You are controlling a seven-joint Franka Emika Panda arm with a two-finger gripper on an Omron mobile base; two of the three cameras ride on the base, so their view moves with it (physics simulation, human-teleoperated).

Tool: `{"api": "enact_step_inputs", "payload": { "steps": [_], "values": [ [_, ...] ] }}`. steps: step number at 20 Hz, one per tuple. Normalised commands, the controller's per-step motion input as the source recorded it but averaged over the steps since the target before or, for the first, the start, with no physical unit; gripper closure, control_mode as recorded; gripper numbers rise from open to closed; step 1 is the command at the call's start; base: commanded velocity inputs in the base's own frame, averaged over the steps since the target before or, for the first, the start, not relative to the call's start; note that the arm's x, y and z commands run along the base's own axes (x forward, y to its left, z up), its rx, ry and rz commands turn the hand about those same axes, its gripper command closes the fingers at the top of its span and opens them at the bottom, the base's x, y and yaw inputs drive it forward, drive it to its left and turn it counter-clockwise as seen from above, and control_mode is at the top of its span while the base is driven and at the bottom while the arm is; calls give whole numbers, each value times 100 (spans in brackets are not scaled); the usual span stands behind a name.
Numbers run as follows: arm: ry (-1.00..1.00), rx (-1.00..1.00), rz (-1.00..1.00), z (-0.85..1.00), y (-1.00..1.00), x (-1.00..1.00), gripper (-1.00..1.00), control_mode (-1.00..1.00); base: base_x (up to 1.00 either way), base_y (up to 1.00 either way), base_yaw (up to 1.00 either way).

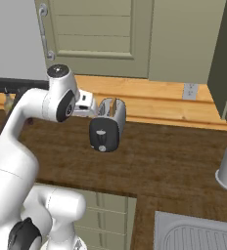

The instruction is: Start the toaster. Once the lever pops up, take the bread to the plate on the dining counter.

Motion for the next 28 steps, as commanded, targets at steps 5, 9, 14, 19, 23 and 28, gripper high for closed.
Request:
{"api": "enact_step_inputs", "payload": {
  "steps": [5,9,14,19,23,28],
  "values": [
    [-1,0,0,-7,-35,10,100,-100,0,0,0],
    [0,0,0,-27,-33,1,100,-100,0,0,0],
    [0,-1,-2,-40,-12,17,100,-100,0,0,0],
    [-1,-4,0,-25,0,20,100,-100,0,0,0],
    [0,-3,0,-15,0,38,100,-100,0,0,0],
    [0,-2,0,-22,0,41,100,-100,0,0,0]
  ]
}}
